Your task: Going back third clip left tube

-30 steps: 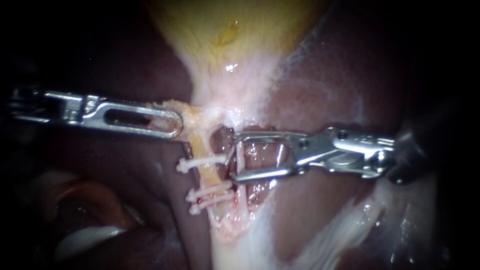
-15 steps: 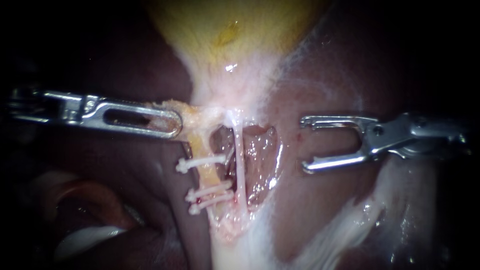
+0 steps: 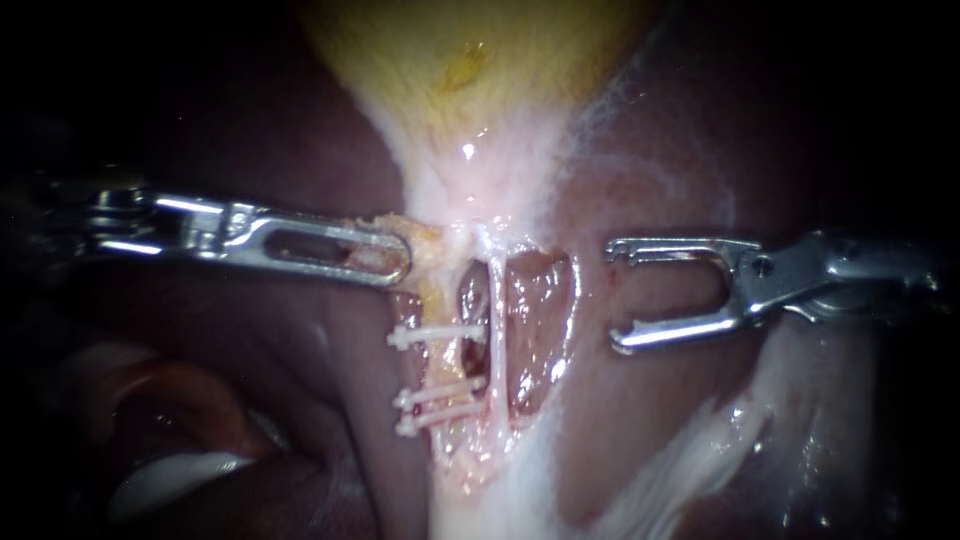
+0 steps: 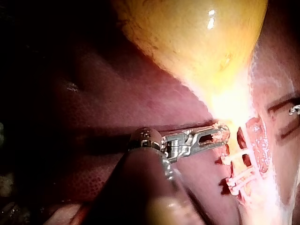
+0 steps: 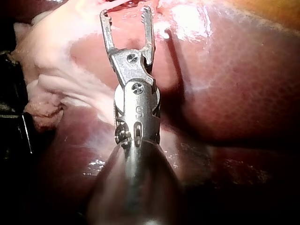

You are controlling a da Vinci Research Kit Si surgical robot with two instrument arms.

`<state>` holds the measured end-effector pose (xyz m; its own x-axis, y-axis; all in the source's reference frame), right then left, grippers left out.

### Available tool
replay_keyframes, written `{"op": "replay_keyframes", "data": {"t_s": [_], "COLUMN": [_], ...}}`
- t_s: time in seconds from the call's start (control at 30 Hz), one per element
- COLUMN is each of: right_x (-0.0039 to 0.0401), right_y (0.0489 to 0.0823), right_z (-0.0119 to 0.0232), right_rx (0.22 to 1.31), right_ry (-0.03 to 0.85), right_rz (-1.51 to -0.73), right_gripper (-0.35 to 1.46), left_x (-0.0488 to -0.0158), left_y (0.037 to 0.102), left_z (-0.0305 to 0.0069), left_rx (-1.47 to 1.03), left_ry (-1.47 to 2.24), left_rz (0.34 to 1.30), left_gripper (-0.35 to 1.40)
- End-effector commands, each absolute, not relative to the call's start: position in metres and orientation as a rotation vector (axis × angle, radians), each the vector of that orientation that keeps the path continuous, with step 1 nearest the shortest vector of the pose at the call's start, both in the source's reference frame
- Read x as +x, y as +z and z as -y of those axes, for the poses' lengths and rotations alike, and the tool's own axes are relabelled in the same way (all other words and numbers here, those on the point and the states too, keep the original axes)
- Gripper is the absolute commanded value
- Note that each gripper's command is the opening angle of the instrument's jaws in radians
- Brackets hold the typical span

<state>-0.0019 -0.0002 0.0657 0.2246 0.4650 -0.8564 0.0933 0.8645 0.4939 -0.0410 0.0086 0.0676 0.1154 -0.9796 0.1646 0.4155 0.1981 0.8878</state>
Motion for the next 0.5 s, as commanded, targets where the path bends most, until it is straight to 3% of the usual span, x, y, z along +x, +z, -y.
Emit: {"op": "replay_keyframes", "data": {"t_s": [0.03,0.5], "right_x": [-0.0019,-0.0019], "right_y": [0.0656,0.0656], "right_z": [0.0002,0.0002], "right_rx": [0.500,0.503], "right_ry": [0.272,0.270], "right_rz": [-1.334,-1.335], "right_gripper": [0.50,0.50], "left_x": [-0.0411,-0.0412], "left_y": [0.0678,0.0684], "left_z": [-0.0086,-0.0087], "left_rx": [0.787,0.782], "left_ry": [-1.195,-1.188], "left_rz": [0.908,0.910], "left_gripper": [-0.35,-0.35]}}
